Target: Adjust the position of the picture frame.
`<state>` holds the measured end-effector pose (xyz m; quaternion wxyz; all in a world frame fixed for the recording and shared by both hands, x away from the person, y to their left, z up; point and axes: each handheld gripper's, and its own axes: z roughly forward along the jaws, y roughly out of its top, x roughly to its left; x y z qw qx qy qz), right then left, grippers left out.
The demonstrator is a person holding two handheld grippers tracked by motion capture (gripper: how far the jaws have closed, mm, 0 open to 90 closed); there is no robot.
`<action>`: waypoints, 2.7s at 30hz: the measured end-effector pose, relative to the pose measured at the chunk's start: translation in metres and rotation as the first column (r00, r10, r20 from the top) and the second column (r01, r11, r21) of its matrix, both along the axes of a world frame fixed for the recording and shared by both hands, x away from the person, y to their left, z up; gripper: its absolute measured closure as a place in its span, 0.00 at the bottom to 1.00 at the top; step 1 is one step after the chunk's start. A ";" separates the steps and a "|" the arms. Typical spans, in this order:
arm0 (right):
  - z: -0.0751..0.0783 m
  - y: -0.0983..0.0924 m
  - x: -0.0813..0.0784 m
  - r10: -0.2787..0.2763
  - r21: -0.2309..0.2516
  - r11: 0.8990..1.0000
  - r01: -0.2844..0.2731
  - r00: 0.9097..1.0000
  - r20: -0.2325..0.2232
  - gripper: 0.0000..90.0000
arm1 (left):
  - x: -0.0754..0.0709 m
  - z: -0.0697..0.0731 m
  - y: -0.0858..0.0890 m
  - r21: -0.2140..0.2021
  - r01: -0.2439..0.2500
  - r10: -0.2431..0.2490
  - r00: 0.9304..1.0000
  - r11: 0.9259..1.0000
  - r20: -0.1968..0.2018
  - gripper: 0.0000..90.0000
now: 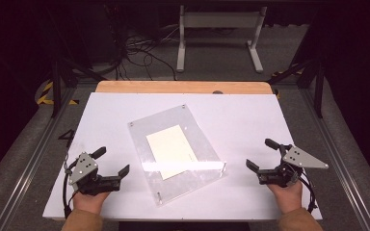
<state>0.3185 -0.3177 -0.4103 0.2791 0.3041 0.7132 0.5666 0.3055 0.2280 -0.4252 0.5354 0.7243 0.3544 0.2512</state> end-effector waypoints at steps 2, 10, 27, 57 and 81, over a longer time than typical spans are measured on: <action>0.001 0.000 -0.001 0.000 -0.001 1.000 0.000 1.000 0.003 0.01 | 0.000 0.001 0.001 -0.007 0.003 -0.003 1.000 1.000 0.012 0.00; 0.002 0.000 -0.002 -0.001 -0.005 1.000 0.001 1.000 0.010 0.01 | -0.001 0.001 0.002 -0.015 0.006 -0.005 0.999 1.000 0.032 0.00; 0.008 0.006 -0.004 0.017 -0.013 1.000 -0.017 1.000 0.015 0.01 | -0.003 0.002 0.001 -0.015 0.002 -0.001 1.000 1.000 0.021 0.00; -0.007 0.059 0.009 0.137 -0.093 0.984 -0.151 0.981 -0.139 0.31 | -0.001 -0.002 -0.003 0.019 0.008 -0.008 1.000 1.000 -0.003 0.04; -0.038 0.074 0.019 0.120 -0.238 0.950 -0.201 0.941 -0.316 0.82 | 0.003 -0.006 -0.004 0.052 0.002 0.000 0.999 0.999 -0.037 0.05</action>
